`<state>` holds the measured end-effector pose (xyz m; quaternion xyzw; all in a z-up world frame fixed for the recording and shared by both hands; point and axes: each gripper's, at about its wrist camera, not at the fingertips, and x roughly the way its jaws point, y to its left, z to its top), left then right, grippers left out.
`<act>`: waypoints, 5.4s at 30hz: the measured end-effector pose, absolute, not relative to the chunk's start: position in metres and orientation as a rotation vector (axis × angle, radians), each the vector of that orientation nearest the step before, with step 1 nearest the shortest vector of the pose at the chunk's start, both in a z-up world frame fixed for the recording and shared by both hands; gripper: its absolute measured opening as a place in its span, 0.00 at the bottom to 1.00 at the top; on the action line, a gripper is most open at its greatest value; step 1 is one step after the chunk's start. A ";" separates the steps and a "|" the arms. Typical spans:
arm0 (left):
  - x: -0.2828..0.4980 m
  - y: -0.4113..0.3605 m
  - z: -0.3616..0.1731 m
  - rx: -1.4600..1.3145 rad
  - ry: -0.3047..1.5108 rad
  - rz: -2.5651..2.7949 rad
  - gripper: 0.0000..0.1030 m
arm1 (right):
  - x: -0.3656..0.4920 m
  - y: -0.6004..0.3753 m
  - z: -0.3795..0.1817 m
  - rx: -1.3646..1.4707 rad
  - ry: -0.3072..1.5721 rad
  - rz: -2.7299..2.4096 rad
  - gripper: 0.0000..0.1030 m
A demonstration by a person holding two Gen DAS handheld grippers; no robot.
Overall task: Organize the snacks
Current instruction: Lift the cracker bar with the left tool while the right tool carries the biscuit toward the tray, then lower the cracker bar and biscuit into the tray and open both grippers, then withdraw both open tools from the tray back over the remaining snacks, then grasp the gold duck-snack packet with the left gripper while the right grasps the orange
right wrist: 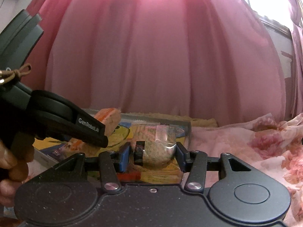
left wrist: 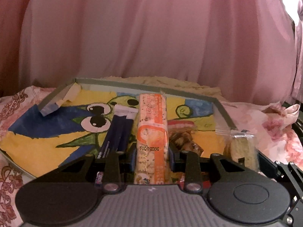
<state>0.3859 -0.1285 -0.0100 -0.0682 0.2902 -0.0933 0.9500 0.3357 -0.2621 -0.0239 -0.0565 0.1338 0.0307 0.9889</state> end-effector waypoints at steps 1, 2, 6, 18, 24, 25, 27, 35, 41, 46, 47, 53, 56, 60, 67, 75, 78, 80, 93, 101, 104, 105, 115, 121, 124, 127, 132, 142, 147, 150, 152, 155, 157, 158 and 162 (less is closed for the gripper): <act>0.387 -0.128 -0.011 -0.141 0.594 -0.188 0.34 | 0.336 -0.262 -0.025 -0.115 0.271 0.064 0.50; 0.388 -0.128 -0.013 -0.144 0.597 -0.186 0.34 | 0.336 -0.261 -0.027 -0.115 0.273 0.067 0.50; 0.391 -0.127 -0.015 -0.144 0.599 -0.180 0.34 | 0.340 -0.260 -0.030 -0.102 0.295 0.074 0.50; 0.392 -0.128 -0.017 -0.142 0.597 -0.178 0.34 | 0.346 -0.261 -0.034 -0.092 0.309 0.067 0.50; 0.392 -0.128 -0.019 -0.143 0.599 -0.179 0.34 | 0.344 -0.261 -0.033 -0.089 0.311 0.067 0.50; 0.392 -0.128 -0.019 -0.145 0.601 -0.177 0.35 | 0.344 -0.261 -0.033 -0.090 0.311 0.067 0.50; 0.393 -0.127 -0.018 -0.151 0.614 -0.171 0.35 | 0.344 -0.261 -0.034 -0.092 0.307 0.065 0.51; 0.389 -0.125 -0.017 -0.173 0.626 -0.162 0.36 | 0.344 -0.261 -0.034 -0.093 0.306 0.061 0.52; 0.380 -0.121 -0.008 -0.206 0.606 -0.146 0.48 | 0.337 -0.261 -0.024 -0.101 0.286 0.055 0.63; 0.363 -0.113 0.008 -0.227 0.555 -0.118 0.75 | 0.324 -0.264 -0.009 -0.098 0.265 0.030 0.75; 0.360 -0.110 0.012 -0.228 0.546 -0.112 0.77 | 0.320 -0.265 -0.005 -0.096 0.260 0.023 0.76; 0.332 -0.090 0.037 -0.253 0.492 -0.075 0.93 | 0.297 -0.270 0.023 -0.063 0.224 -0.003 0.92; 0.316 -0.081 0.051 -0.274 0.453 -0.064 0.99 | 0.283 -0.271 0.039 -0.042 0.208 0.007 0.98; 0.294 -0.071 0.066 -0.298 0.424 -0.065 0.99 | 0.260 -0.272 0.060 -0.036 0.175 0.006 0.99; 0.246 -0.059 0.082 -0.287 0.377 -0.060 0.99 | 0.217 -0.271 0.087 -0.015 0.117 -0.014 0.99; 0.187 -0.042 0.088 -0.226 0.342 -0.045 1.00 | 0.167 -0.266 0.102 0.006 0.083 -0.020 0.99; 0.168 -0.035 0.090 -0.213 0.332 -0.039 1.00 | 0.148 -0.263 0.102 0.005 0.071 -0.020 0.99; 0.156 -0.030 0.089 -0.211 0.333 -0.035 1.00 | 0.138 -0.261 0.100 -0.004 0.068 -0.023 0.99; 0.106 -0.010 0.070 -0.196 0.389 -0.044 1.00 | 0.075 -0.239 0.076 -0.075 0.145 -0.010 0.99; 0.088 -0.004 0.040 -0.156 0.472 -0.071 1.00 | 0.052 -0.225 0.051 -0.113 0.305 0.035 0.99; 0.084 -0.001 0.026 -0.147 0.512 -0.075 1.00 | 0.052 -0.218 0.040 -0.147 0.379 0.055 0.99; 0.083 0.000 0.022 -0.144 0.525 -0.076 1.00 | 0.053 -0.215 0.037 -0.158 0.398 0.060 0.99; 0.086 0.003 -0.008 -0.116 0.618 -0.091 1.00 | 0.065 -0.202 0.016 -0.167 0.531 0.104 0.99; 0.097 0.003 -0.021 -0.087 0.665 -0.111 1.00 | 0.078 -0.204 0.008 -0.143 0.606 0.142 0.99; 0.103 0.005 -0.025 -0.084 0.682 -0.113 1.00 | 0.086 -0.202 0.005 -0.181 0.608 0.158 0.99; 0.107 0.007 -0.029 -0.082 0.696 -0.109 1.00 | 0.095 -0.203 0.003 -0.198 0.612 0.174 0.99; 0.114 0.004 -0.035 -0.063 0.712 -0.115 1.00 | 0.109 -0.205 -0.004 -0.215 0.637 0.221 0.99; 0.137 -0.010 -0.048 -0.009 0.742 -0.165 1.00 | 0.128 -0.204 -0.020 -0.184 0.701 0.286 0.99; 0.153 -0.017 -0.053 0.031 0.759 -0.193 1.00 | 0.139 -0.205 -0.031 -0.121 0.741 0.289 0.99; 0.163 -0.020 -0.055 0.047 0.760 -0.197 1.00 | 0.143 -0.203 -0.040 -0.124 0.762 0.295 0.99; 0.169 -0.024 -0.055 0.068 0.761 -0.201 1.00 | 0.146 -0.201 -0.045 -0.130 0.769 0.296 0.99; 0.176 -0.028 -0.057 0.086 0.761 -0.205 1.00 | 0.151 -0.200 -0.050 -0.127 0.775 0.292 0.99; 0.179 -0.029 -0.058 0.087 0.761 -0.208 1.00 | 0.155 -0.200 -0.053 -0.127 0.776 0.291 0.98; 0.180 -0.030 -0.059 0.087 0.762 -0.209 1.00 | 0.157 -0.200 -0.054 -0.129 0.778 0.289 0.98; 0.184 -0.031 -0.062 0.087 0.770 -0.206 1.00 | 0.162 -0.202 -0.057 -0.128 0.788 0.279 0.98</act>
